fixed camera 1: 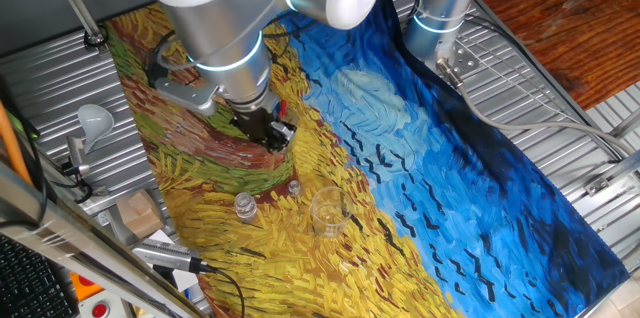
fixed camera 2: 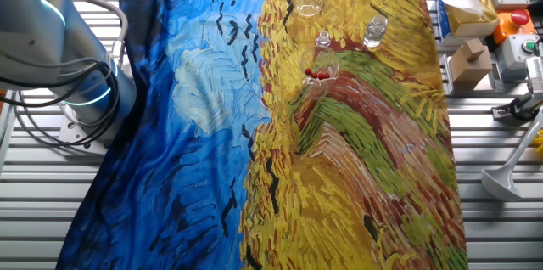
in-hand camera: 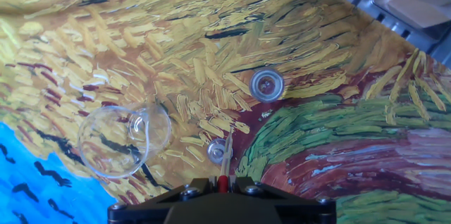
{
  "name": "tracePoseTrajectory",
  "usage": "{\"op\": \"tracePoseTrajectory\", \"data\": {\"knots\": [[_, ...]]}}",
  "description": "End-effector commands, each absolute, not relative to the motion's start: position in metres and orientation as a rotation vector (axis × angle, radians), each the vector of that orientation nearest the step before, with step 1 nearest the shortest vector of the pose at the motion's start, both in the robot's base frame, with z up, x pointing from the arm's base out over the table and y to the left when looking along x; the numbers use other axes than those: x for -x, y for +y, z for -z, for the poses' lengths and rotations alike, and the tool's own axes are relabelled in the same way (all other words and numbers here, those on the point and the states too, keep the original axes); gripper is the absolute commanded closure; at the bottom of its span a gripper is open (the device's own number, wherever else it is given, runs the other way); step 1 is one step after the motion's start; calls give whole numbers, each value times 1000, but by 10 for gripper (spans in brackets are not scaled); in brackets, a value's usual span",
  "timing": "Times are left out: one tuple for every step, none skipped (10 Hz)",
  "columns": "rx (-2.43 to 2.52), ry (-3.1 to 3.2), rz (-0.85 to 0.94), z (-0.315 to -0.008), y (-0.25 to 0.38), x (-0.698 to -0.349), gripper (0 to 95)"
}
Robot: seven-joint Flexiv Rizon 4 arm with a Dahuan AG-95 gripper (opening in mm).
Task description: Transfer liquid using a dropper
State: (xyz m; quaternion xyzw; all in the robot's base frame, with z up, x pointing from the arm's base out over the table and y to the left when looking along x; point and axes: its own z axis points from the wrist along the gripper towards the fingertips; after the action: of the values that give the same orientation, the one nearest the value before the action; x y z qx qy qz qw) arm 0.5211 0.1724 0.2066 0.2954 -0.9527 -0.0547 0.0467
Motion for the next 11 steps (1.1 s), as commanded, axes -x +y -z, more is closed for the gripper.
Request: {"op": "tracePoseTrajectory", "data": {"knots": [[-863,-2930,189,-206,172,-520,950],[-846,-2939,186,-206,172,-520,950],[-821,-2944,187,-206,172,-520,950],[-821,-2949,168,-206,172,-520,950],[-818,-2953,171,-206,172,-520,950],[-813,-2954,174,-206,172,-520,950],[-803,-2957,181,-206,172,-520,950],[-801,-2957,184,-206,172,-520,950],[-797,-2957,185,-206,172,-520,950],[-797,-2954,185,-210,175,-516,950],[-809,-2951,188,-213,176,-514,950]]}}
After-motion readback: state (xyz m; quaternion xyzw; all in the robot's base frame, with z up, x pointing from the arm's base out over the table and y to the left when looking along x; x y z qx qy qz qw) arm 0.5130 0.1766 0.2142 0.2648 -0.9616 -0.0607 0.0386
